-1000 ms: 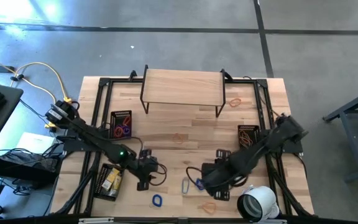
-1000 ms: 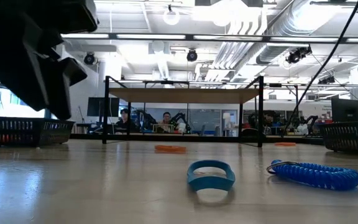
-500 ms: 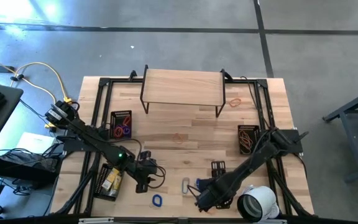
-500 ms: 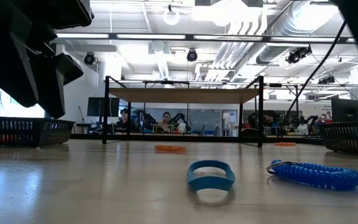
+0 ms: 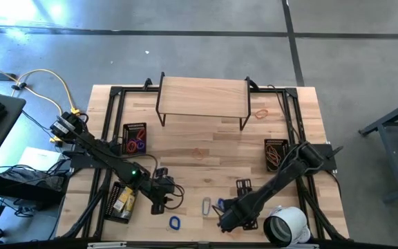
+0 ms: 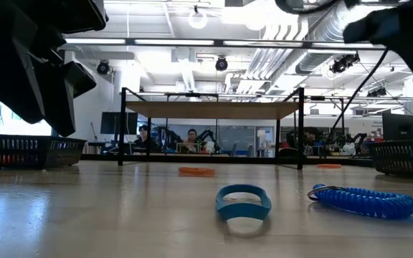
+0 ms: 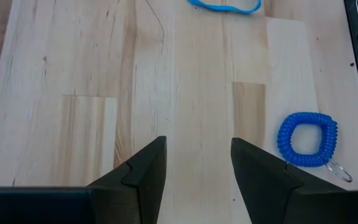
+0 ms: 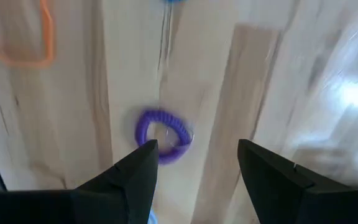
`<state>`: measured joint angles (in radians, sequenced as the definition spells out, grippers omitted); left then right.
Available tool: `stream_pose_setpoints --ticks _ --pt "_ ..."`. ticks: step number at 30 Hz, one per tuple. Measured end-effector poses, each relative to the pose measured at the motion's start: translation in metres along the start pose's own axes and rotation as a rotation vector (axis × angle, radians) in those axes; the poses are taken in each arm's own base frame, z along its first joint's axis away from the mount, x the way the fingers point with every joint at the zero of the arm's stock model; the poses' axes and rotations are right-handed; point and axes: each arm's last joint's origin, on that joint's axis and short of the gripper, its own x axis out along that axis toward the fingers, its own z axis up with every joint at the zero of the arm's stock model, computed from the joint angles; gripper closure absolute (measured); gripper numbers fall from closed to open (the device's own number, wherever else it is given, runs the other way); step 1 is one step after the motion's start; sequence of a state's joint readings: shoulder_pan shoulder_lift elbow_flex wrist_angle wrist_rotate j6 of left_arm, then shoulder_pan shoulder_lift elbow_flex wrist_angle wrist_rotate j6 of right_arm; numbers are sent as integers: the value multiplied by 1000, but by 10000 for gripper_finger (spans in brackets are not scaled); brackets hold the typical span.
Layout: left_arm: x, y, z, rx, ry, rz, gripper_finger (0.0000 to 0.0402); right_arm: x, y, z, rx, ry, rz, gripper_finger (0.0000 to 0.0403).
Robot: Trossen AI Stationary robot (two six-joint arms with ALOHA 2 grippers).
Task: Pick & Place Office Desk Supplies
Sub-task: Put the violet spring keychain into the top left black bin
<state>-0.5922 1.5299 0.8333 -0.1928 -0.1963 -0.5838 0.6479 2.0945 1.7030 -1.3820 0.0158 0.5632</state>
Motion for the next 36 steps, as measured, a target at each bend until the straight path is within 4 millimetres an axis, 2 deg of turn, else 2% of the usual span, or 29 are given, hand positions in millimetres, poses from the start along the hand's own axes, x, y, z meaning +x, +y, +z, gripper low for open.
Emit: stream_pose_setpoints --ticks 9,21,31,36 --pt "0 0 1 -1 -11 11 228 38 0 -7 12 81 28 192" --pt "0 0 1 -3 -15 9 228 57 3 -3 -17 14 70 192" --pt "0 0 1 -2 -15 9 228 65 0 -5 -40 -57 124 193" --pt "0 0 1 -2 -15 9 228 69 -2 -8 -50 -97 144 227"
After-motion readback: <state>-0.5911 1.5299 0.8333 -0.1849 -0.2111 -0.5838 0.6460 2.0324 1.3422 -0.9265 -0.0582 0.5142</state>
